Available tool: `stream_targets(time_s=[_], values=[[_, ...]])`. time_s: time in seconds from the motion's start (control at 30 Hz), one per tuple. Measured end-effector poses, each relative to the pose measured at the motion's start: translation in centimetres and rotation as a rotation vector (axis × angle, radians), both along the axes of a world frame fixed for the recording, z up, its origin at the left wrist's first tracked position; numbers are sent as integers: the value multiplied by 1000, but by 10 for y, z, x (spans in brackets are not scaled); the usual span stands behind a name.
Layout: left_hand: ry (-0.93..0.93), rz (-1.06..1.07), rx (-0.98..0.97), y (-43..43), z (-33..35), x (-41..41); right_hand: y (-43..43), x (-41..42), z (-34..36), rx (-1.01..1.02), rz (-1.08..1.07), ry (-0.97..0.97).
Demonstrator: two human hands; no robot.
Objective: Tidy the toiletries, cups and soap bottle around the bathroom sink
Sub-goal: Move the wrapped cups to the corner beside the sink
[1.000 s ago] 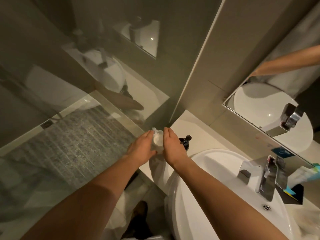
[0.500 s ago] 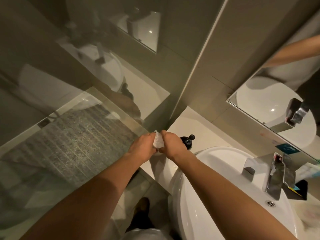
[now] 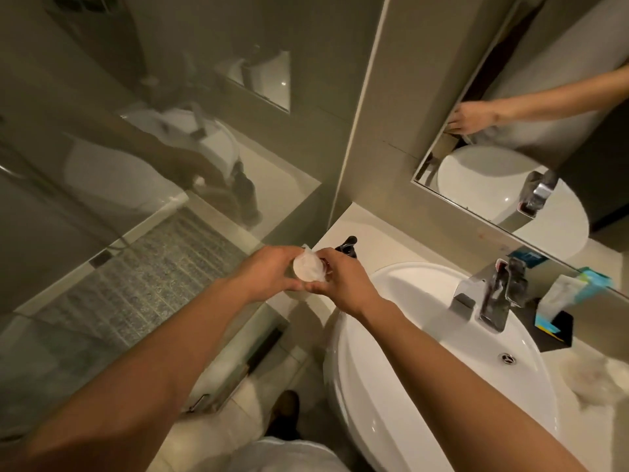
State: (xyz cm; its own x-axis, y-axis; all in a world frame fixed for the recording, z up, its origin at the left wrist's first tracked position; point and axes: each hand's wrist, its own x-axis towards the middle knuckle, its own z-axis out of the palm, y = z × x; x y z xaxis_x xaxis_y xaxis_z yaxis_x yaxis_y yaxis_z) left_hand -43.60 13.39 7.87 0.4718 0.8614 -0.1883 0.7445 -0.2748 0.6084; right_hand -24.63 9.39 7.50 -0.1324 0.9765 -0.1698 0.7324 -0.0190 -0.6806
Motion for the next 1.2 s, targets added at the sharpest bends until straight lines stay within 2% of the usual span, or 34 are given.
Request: stream_targets(time_s=[0.2,0.4,0.63,0.9,1.2], values=[[66,-114,44,-49,49,53,-78,54,41,130,-129,89],[18,-274,77,-108,75,137,-166,127,69,214,-274,45],[-65,-495,128,-179,95,252,-268,214,89,231,-542,17],[-53,-758,86,-234,81,374,-353,291,80,146,-864,21],[3,-912,53,-230,26,457,-360,345,36,1,-1047,13]])
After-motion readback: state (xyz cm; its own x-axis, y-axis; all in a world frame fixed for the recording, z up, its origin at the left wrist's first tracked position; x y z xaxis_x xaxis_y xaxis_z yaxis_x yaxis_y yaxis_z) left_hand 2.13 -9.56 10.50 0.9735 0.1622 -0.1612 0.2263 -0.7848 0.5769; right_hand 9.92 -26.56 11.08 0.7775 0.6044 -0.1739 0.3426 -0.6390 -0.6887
